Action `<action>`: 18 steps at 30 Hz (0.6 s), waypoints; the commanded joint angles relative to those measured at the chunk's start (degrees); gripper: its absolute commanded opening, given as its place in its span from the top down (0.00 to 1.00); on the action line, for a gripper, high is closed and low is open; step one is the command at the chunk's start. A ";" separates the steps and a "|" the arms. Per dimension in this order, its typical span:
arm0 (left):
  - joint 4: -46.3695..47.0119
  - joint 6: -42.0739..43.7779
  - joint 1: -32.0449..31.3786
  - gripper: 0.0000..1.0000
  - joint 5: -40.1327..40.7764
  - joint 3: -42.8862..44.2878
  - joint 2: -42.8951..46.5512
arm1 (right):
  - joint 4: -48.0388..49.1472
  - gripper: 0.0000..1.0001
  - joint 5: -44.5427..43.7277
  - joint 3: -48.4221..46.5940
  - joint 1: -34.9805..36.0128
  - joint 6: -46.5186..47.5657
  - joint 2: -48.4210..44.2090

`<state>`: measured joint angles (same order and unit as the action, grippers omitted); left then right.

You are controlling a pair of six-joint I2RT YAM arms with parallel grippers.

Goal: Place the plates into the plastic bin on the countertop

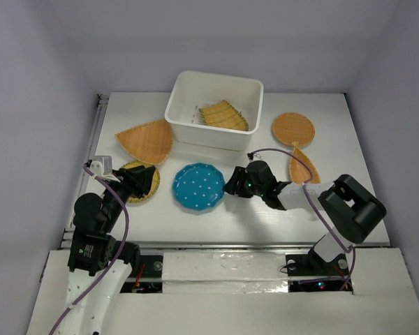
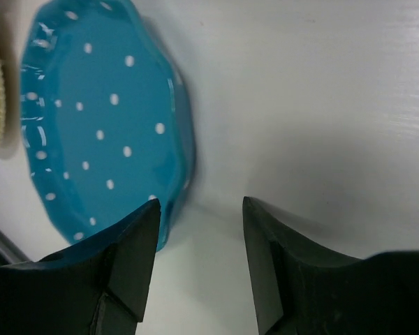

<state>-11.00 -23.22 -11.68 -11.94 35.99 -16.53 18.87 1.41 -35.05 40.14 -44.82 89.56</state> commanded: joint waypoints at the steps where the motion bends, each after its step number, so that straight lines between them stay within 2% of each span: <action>1: 2.04 0.02 -0.36 0.61 -0.27 -0.39 -0.25 | 4.77 0.46 -3.06 -3.09 0.64 -1.58 3.42; 8: 1.95 0.11 -0.36 0.61 -0.27 -0.39 0.01 | 1.69 0.58 -6.77 -7.05 1.16 -1.06 8.00; 18: 1.86 0.11 -0.36 0.60 0.08 -0.30 0.89 | -7.08 0.60 -8.26 -11.35 2.92 1.84 10.63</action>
<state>-11.00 -23.20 -11.68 -11.92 35.99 -16.47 16.64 -4.43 -44.27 41.50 -44.80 98.91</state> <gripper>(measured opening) 0.397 0.401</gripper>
